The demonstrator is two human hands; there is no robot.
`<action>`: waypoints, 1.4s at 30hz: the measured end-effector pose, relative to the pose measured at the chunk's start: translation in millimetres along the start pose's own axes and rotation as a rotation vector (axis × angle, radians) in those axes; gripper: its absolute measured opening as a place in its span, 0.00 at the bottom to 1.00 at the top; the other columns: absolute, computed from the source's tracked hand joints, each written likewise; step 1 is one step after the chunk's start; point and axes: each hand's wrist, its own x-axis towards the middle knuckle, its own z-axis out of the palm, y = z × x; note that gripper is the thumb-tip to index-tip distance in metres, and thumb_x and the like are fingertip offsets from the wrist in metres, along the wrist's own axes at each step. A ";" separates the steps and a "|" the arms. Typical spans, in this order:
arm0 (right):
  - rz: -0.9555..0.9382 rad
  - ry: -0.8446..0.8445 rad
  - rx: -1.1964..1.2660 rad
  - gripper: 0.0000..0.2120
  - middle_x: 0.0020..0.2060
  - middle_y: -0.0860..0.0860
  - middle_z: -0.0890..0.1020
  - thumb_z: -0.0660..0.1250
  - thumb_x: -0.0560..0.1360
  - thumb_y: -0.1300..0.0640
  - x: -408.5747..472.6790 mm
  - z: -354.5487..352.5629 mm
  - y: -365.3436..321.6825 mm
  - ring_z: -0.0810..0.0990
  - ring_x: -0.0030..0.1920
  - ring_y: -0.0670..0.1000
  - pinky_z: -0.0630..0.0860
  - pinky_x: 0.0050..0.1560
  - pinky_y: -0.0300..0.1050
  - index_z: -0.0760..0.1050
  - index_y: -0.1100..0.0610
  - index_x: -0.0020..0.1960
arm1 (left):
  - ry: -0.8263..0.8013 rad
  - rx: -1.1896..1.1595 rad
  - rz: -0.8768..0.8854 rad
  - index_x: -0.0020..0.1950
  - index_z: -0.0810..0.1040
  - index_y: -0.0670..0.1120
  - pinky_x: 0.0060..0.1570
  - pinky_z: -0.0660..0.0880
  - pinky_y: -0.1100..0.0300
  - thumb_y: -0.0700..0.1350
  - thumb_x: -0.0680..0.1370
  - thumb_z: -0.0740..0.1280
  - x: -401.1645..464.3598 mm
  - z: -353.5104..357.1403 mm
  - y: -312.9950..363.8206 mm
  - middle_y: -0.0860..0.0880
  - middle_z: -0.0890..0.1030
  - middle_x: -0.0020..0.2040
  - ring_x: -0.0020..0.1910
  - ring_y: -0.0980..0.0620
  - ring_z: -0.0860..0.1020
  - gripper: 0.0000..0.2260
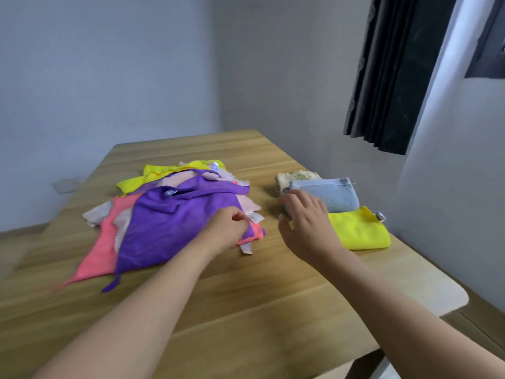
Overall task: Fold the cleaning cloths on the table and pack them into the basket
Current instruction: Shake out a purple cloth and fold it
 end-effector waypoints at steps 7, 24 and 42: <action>0.036 -0.274 0.110 0.12 0.56 0.50 0.77 0.63 0.75 0.54 7.1 54.0 -68.9 0.75 0.58 0.56 0.68 0.56 0.50 0.75 0.52 0.58 | 0.079 0.293 0.028 0.44 0.80 0.51 0.47 0.73 0.62 0.40 0.71 0.68 -26.7 -80.1 -71.0 0.53 0.82 0.43 0.46 0.52 0.79 0.07; 0.037 -0.288 0.079 0.08 0.46 0.47 0.77 0.63 0.75 0.48 1.4 119.9 -78.3 0.74 0.48 0.55 0.71 0.52 0.52 0.77 0.50 0.49 | 0.413 0.797 0.373 0.44 0.77 0.48 0.38 0.74 0.50 0.43 0.71 0.59 -21.0 -66.5 -143.2 0.49 0.77 0.40 0.39 0.43 0.75 0.08; 0.379 0.122 0.531 0.05 0.27 0.51 0.77 0.62 0.79 0.56 4.2 97.5 -79.1 0.72 0.30 0.52 0.63 0.32 0.48 0.69 0.57 0.48 | 0.342 0.172 0.662 0.42 0.74 0.47 0.27 0.68 0.55 0.51 0.80 0.57 -54.2 -60.6 -100.9 0.55 0.68 0.28 0.27 0.56 0.68 0.12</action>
